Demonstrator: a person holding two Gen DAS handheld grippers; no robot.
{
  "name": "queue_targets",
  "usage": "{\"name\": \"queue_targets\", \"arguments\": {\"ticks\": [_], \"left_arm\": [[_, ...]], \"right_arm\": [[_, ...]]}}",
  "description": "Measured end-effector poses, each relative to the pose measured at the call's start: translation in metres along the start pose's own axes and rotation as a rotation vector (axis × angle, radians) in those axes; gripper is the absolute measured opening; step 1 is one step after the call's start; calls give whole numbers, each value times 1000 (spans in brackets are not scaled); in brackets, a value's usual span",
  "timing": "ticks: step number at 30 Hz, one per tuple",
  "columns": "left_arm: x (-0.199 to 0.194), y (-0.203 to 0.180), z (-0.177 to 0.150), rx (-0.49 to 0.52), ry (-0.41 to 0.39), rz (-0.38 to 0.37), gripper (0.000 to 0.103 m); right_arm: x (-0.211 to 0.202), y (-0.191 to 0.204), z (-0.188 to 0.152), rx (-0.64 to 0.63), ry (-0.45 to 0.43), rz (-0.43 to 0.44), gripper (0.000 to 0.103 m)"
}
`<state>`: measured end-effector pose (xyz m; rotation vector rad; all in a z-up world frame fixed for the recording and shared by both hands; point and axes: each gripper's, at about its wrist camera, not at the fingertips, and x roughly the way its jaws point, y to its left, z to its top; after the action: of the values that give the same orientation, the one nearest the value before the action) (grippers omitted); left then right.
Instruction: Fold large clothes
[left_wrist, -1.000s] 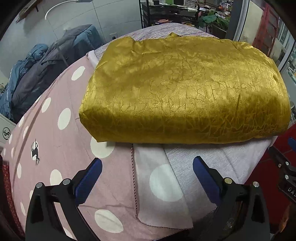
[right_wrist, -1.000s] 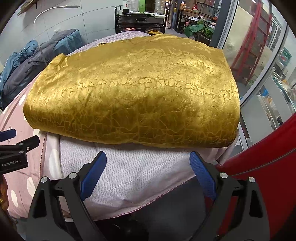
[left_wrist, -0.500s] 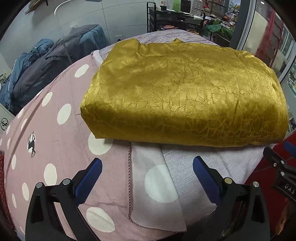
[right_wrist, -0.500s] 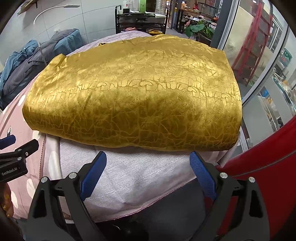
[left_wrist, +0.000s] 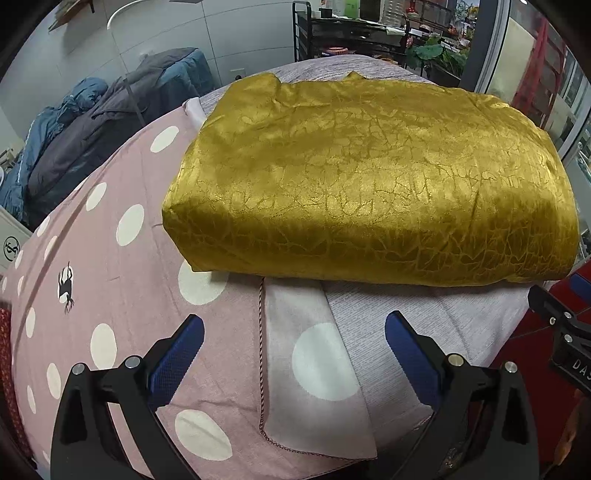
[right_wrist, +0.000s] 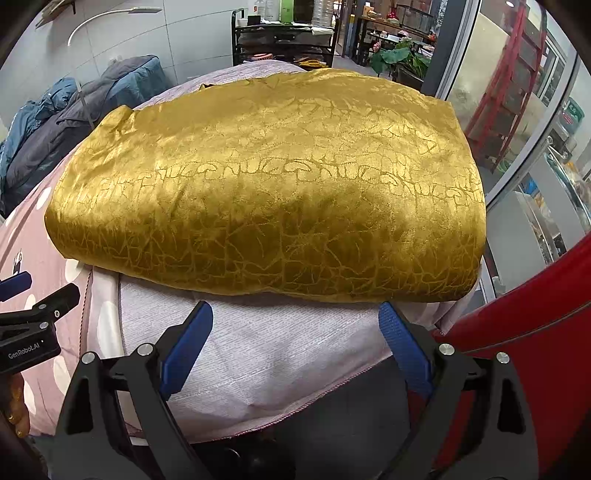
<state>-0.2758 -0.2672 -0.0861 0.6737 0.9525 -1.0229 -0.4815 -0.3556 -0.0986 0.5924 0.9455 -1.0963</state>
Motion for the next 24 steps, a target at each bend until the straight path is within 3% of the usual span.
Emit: {"name": "queue_targets", "arguments": {"ticks": [24], "left_arm": [[-3, -3, 0, 38, -20, 16, 97]], "right_arm": [[2, 3, -3, -5, 9, 2, 90]]}}
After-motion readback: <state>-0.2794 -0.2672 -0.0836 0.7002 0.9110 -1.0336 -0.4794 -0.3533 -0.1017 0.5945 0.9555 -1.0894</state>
